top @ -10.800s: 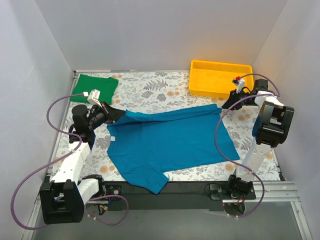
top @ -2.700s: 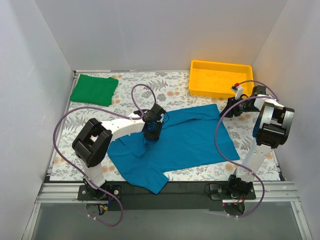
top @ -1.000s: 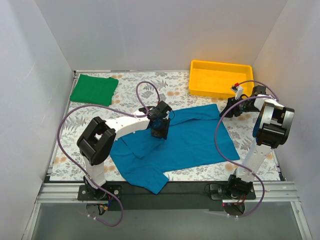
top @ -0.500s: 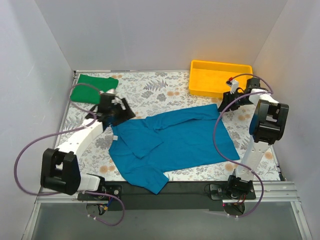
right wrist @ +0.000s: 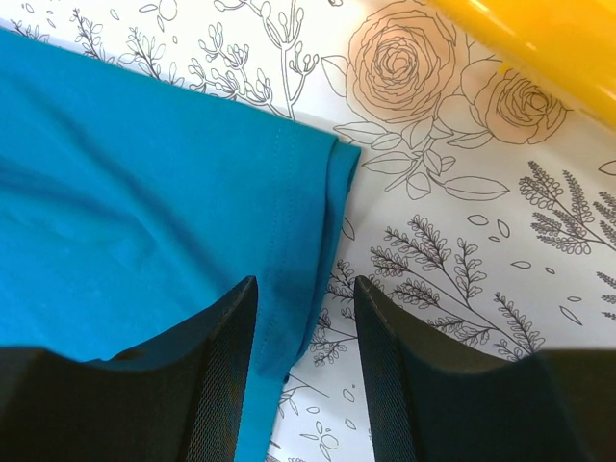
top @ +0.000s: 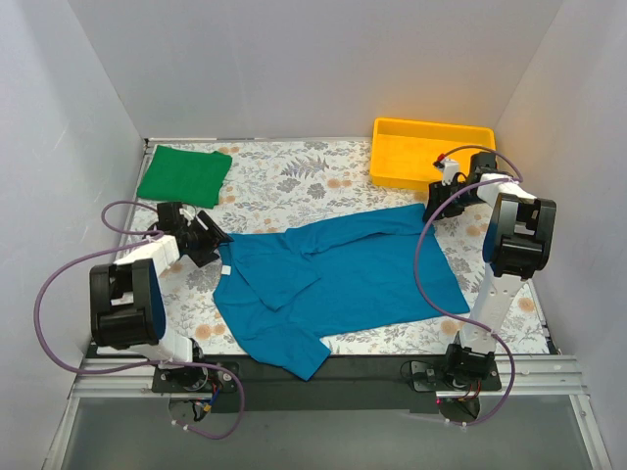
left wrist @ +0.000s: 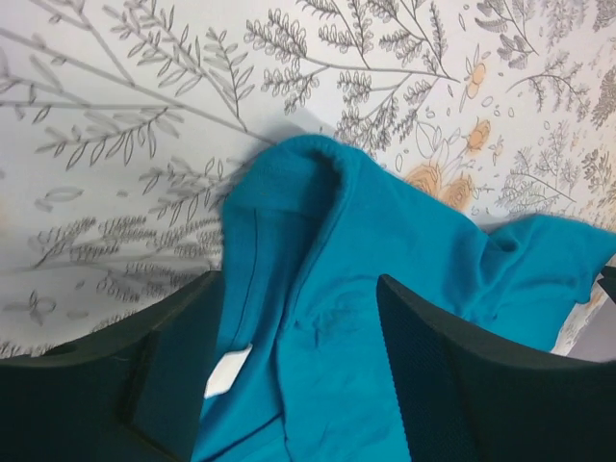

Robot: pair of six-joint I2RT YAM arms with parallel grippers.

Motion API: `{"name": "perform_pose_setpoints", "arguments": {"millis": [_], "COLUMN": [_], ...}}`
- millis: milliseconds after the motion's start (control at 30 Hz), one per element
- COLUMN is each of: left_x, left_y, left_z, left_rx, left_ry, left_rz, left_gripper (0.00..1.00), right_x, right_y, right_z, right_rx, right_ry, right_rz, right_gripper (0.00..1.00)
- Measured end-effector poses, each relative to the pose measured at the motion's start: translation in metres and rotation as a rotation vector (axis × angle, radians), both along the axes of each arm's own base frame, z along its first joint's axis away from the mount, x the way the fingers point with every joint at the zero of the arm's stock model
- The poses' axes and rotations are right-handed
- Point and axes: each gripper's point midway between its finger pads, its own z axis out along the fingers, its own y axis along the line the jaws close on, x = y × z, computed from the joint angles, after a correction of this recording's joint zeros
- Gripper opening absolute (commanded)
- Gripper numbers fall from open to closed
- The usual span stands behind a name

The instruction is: Fold and stack the t-shirts

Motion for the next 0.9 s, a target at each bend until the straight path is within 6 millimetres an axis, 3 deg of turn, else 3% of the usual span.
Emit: {"name": "perform_pose_setpoints", "arguments": {"millis": [133,300,567,800,900], "left_x": [0.016,0.035,0.036,0.042,0.050], "left_y": [-0.003,-0.003,-0.003,0.002,0.001], "left_z": [-0.010,-0.005,-0.001,0.031,0.036], "left_rx": [-0.027,-0.038,-0.032,0.013,0.006], "left_ry": [0.022,-0.007,-0.018,-0.122,-0.138], "left_rz": [-0.018,-0.030,-0.039,-0.036,-0.043], "left_gripper": [0.55,0.52,0.51,0.50,0.48], "right_x": [0.002,0.002,0.002,0.002,0.002], "right_y": [0.000,0.001,0.001,0.001,0.001], "right_z": [0.000,0.000,0.000,0.000,0.000], "right_rx": [0.001,0.005,0.005,0.007,0.007], "right_ry": [-0.008,-0.012,-0.013,-0.013,-0.013], "right_rz": [0.000,0.002,0.003,0.004,0.004], "right_gripper": [0.52,0.52,0.52,0.52,0.52]}}
